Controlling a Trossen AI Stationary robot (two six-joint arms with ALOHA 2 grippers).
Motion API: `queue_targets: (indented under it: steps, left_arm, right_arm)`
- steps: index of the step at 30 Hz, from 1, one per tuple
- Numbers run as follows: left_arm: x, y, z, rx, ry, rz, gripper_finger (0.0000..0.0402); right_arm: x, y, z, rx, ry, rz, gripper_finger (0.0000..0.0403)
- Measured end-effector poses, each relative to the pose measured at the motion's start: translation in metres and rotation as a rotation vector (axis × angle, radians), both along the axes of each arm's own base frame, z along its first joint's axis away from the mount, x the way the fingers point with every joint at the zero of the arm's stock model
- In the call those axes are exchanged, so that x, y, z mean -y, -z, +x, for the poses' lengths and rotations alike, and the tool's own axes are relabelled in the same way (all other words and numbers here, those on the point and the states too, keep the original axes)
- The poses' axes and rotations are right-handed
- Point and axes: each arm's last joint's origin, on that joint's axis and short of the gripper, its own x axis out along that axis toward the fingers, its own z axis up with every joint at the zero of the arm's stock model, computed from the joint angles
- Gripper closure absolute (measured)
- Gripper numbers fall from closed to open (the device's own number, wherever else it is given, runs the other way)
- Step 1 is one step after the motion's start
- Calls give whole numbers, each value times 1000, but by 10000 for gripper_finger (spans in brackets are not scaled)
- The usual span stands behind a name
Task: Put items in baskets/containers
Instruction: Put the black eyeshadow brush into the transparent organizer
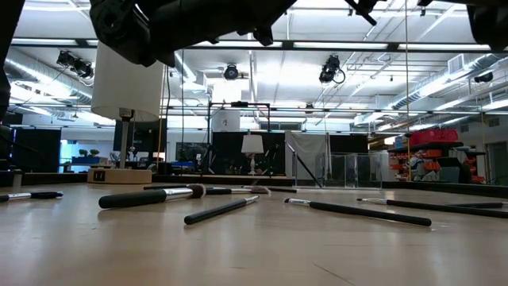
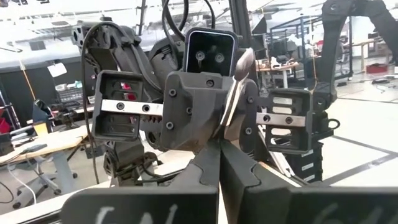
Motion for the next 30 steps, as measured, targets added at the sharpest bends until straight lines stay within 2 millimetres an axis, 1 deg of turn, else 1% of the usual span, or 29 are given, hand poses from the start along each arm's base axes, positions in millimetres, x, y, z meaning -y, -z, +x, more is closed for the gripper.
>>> queue_targets:
  steps: [4,6,8,11,13,15,18,22,25,30]
  left_arm:
    - [0,-1,0,-1,-2,0,400]
    - [0,-2,0,7,0,2,393]
    - [1,-3,0,21,8,28,379]
    - [1,-2,0,29,27,79,347]
    - [3,-2,-1,33,32,88,320]
    - [3,-2,-1,26,34,88,290]
    - [3,-1,-1,24,30,88,249]
    - [2,0,0,15,-26,99,212]
    - [3,0,0,32,-62,129,202]
    - [9,-9,-3,136,-65,151,209]
  right_arm:
    - [-1,-3,-2,25,11,3,394]
    - [0,-5,-2,57,-32,0,394]
    - [2,-7,0,101,-120,-15,394]
    - [7,-15,0,205,-253,-28,394]
    - [10,-18,1,242,-309,-58,395]
    - [12,-20,4,257,-318,-104,396]
    - [15,-32,11,308,-320,-144,397]
    - [17,-45,18,376,-363,-179,397]
    - [16,-54,21,406,-346,-196,397]
    - [16,-62,25,431,-360,-206,397]
